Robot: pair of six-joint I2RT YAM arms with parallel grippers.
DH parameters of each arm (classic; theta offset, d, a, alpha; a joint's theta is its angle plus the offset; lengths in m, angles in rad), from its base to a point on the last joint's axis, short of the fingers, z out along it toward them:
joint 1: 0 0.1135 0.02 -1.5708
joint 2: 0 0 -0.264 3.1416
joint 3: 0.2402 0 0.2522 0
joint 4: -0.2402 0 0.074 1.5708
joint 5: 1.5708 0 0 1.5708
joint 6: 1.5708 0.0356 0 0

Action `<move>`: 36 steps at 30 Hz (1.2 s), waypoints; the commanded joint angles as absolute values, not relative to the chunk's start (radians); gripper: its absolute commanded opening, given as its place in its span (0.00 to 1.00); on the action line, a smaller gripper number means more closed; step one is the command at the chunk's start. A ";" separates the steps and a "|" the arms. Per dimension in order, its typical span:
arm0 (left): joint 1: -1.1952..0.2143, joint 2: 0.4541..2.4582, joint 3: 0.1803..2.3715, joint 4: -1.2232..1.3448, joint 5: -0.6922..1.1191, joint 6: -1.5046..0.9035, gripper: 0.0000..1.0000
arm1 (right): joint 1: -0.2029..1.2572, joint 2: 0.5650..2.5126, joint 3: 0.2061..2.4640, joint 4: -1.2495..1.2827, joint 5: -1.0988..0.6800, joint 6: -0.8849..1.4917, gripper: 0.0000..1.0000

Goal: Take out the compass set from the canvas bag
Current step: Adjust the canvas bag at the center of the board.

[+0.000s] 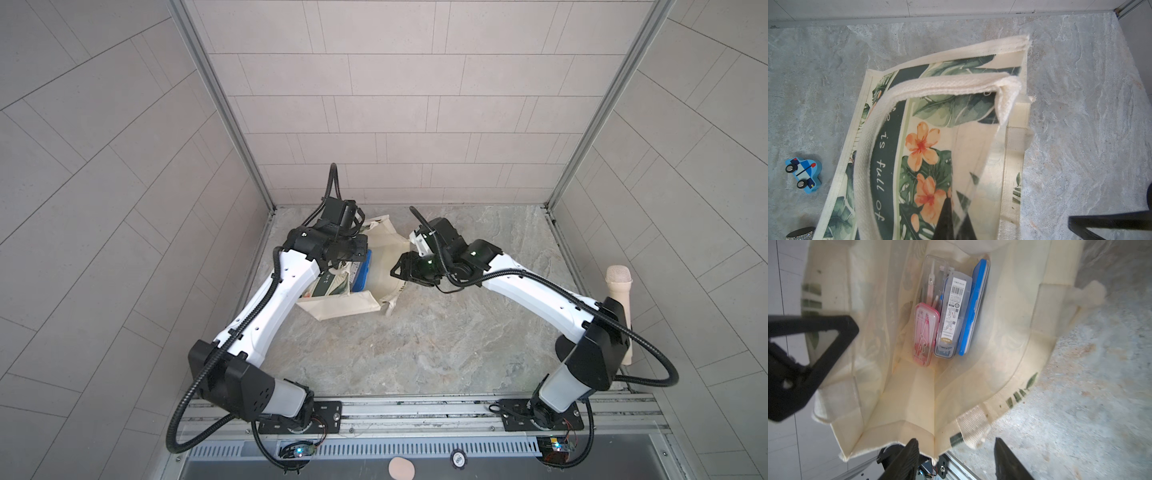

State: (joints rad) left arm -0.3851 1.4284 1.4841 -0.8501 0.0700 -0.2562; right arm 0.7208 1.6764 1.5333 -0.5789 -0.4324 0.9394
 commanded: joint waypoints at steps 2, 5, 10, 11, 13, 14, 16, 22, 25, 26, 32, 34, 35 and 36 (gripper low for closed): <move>-0.396 1.395 1.474 -0.828 0.077 -0.271 0.00 | 0.721 1.735 1.602 -0.534 -0.453 0.991 0.73; -0.400 1.388 1.457 -0.808 0.089 -0.283 0.00 | 0.721 1.746 1.596 -0.447 -0.443 1.026 0.98; -0.406 1.387 1.434 -0.775 0.111 -0.298 0.00 | 0.721 1.786 1.575 -0.331 -0.456 1.101 0.93; -0.406 1.386 1.429 -0.768 0.116 -0.300 0.00 | 0.721 1.798 1.577 -0.316 -0.461 1.122 0.90; -0.408 1.387 1.421 -0.760 0.122 -0.301 0.00 | 0.721 1.816 1.573 -0.284 -0.472 1.159 0.85; -0.410 1.388 1.419 -0.757 0.121 -0.302 0.00 | 0.721 1.824 1.570 -0.266 -0.475 1.173 0.85; -0.410 1.394 1.423 -0.757 0.121 -0.298 0.00 | 0.723 1.831 1.556 -0.232 -0.466 1.198 0.82; -0.410 1.397 1.434 -0.759 0.132 -0.291 0.00 | 0.735 1.897 1.535 -0.114 -0.458 1.296 0.79; -0.410 1.393 1.431 -0.763 0.133 -0.290 0.00 | 0.749 1.917 1.490 0.003 -0.430 1.357 0.77; -0.410 1.394 1.431 -0.766 0.132 -0.289 0.00 | 0.757 1.920 1.474 0.035 -0.415 1.369 0.77; -0.411 1.412 1.453 -0.776 0.133 -0.317 0.00 | 0.809 1.937 1.442 0.059 -0.376 1.337 0.73; -0.410 1.407 1.453 -0.769 0.136 -0.318 0.00 | 0.819 1.941 1.425 0.074 -0.369 1.341 0.73; -0.410 1.406 1.455 -0.770 0.137 -0.315 0.00 | 0.821 1.944 1.416 0.089 -0.370 1.348 0.73; -0.410 1.405 1.458 -0.771 0.139 -0.310 0.00 | 0.821 1.952 1.407 0.116 -0.376 1.359 0.73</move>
State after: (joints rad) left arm -0.4023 1.4139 1.4300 -0.7834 0.1089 -0.3000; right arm 0.8150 1.9358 1.4223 0.0433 -0.3996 1.3273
